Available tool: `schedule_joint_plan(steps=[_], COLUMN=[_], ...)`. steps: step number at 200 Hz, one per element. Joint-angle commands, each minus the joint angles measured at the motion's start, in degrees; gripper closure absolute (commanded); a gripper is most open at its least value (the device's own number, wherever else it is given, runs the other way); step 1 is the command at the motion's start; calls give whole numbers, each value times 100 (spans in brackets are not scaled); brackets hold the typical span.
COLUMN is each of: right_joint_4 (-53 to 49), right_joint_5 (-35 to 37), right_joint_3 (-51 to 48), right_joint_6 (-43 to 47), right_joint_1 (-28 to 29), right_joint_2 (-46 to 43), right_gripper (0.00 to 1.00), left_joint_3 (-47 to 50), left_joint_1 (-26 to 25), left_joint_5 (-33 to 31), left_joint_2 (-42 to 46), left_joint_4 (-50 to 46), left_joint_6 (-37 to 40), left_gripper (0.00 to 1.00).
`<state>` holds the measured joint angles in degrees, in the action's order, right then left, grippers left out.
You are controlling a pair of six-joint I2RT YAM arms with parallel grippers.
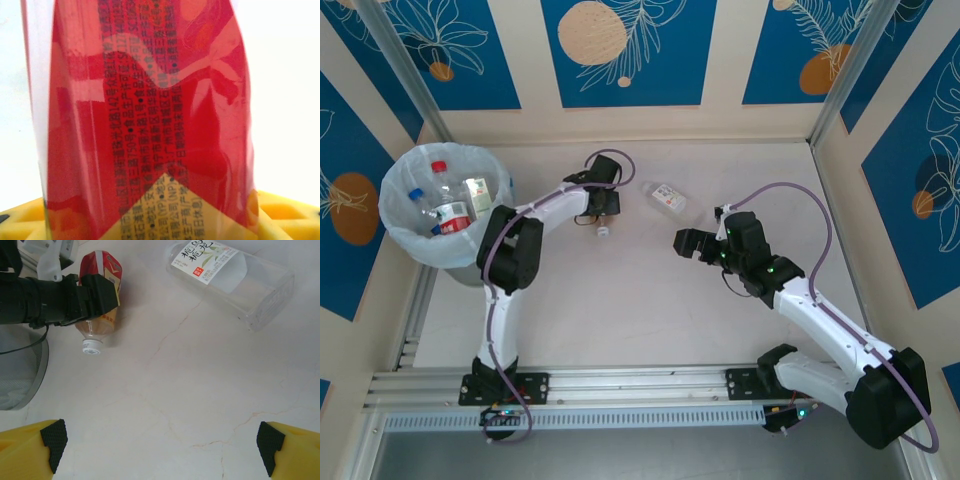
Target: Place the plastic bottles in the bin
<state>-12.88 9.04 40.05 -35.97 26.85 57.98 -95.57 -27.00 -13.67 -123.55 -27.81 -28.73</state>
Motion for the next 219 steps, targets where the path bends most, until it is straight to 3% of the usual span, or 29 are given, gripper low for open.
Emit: schedule_joint_plan(steps=[1,115,219], right_joint_4=[64,615,1612], right_joint_5=[-22,-582,-999], right_joint_3=[145,82,-143], right_joint_6=[187,450,528], right_joint_1=[-30,4,114], right_joint_2=[-22,-93,-58], right_gripper=[0,0,0], left_joint_3=[101,695,1167], left_joint_1=[20,-42,-7], left_joint_5=[196,562,1330], left_joint_2=[442,1537,3478], left_joint_4=[93,233,-434], left_joint_6=[158,261,951], left_gripper=[45,45,45])
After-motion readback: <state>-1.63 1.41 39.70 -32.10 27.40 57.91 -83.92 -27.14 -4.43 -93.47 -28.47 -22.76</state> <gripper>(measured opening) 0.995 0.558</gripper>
